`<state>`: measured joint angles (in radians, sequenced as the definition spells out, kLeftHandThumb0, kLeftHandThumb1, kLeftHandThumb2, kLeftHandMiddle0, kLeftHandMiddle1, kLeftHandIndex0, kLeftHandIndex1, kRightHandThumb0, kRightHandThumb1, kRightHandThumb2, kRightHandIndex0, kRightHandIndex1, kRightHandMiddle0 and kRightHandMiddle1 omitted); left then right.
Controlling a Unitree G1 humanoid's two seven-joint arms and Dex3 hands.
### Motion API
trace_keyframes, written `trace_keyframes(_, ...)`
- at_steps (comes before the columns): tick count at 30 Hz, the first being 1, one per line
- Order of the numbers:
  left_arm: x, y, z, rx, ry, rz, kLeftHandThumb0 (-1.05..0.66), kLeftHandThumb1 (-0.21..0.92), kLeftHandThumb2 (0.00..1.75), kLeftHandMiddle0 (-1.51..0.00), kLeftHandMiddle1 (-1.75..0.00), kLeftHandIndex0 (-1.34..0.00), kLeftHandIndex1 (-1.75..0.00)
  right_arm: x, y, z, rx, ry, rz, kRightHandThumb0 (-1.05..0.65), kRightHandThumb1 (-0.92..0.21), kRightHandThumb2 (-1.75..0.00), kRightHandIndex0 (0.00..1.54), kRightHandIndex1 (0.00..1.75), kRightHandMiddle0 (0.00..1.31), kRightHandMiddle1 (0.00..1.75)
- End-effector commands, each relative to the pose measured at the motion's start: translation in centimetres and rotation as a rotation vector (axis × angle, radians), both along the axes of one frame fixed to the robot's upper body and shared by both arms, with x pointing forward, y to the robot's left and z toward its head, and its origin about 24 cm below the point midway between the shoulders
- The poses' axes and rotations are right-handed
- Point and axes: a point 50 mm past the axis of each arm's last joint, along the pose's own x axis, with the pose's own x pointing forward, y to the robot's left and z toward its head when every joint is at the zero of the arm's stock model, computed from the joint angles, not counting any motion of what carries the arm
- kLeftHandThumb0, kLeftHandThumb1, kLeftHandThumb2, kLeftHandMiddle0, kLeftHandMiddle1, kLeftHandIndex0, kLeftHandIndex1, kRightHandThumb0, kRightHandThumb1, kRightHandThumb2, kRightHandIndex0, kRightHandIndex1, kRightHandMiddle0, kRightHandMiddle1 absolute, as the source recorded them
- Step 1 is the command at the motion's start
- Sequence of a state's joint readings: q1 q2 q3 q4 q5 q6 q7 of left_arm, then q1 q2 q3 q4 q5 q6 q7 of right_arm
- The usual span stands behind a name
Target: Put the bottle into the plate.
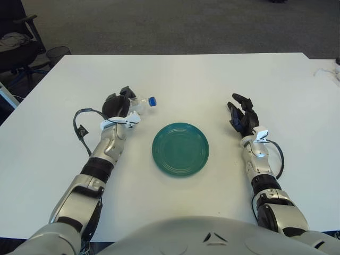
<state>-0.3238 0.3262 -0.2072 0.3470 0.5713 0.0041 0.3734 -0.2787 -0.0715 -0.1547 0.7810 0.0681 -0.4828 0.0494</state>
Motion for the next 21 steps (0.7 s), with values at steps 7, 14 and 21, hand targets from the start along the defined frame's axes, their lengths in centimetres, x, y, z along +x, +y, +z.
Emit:
trace_keyframes(7,-0.1,-1.0,2.0,-0.19,-0.193,-0.132,0.0,-0.01,1.68,-0.86,-1.7,-0.64,-1.75,-5.4,-0.6,-7.1,0.058,0.391,-0.052,-0.57,-0.87,-0.6,0.43,0.01,0.0,0.8)
trace_keyframes(14,0.3,-1.9,2.8,-0.217,-0.272,-0.189,0.0,0.0,1.66,-0.85,-1.7,-0.62,-1.75,-5.4,-0.8,-7.0,0.058,0.385,-0.056,-0.57,-0.88,-0.6,0.43,0.01,0.0,0.79)
trace_keyframes(21,0.3,-2.9,3.9,-0.247,-0.338,-0.239,0.0,0.01,1.66,-0.85,-1.7,-0.62,-1.75,-5.4,-0.9,-7.0,0.061,0.385,-0.066,-0.56,-0.86,-0.6,0.44,0.02,0.0,0.82)
